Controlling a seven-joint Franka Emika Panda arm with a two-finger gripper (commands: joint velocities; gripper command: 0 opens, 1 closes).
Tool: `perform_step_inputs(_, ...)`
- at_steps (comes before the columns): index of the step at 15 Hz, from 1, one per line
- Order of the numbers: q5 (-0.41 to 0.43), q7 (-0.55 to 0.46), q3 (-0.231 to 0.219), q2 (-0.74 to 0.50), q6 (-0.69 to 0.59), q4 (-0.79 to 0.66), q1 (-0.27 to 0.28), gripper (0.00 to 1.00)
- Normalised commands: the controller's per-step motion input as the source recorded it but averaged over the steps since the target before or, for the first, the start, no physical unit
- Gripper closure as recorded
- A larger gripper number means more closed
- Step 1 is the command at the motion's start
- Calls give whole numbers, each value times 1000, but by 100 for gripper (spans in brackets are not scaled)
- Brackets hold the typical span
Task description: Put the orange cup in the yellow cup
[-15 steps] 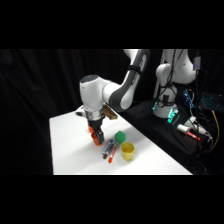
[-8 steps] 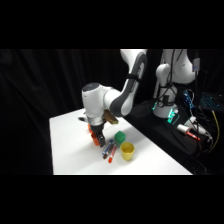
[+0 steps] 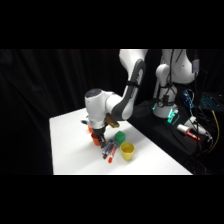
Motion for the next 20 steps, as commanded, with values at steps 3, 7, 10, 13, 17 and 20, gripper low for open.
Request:
perform_step_inputs(3, -50, 170, -134, -38, 173, -84, 158, 76)
perform_step_inputs(7, -137, 208, -169, -94, 113, -78, 187, 96)
perform_step_inputs(10, -258, 268, -233, -255, -11, -114, 233, 94)
perform_step_inputs(13, -360, 298, -255, -410, -130, -144, 268, 94)
perform_step_inputs(17, -347, 274, -126, -402, -271, -113, 180, 95)
perform_step_inputs(20, -256, 201, 40, -318, -294, -84, 46, 94)
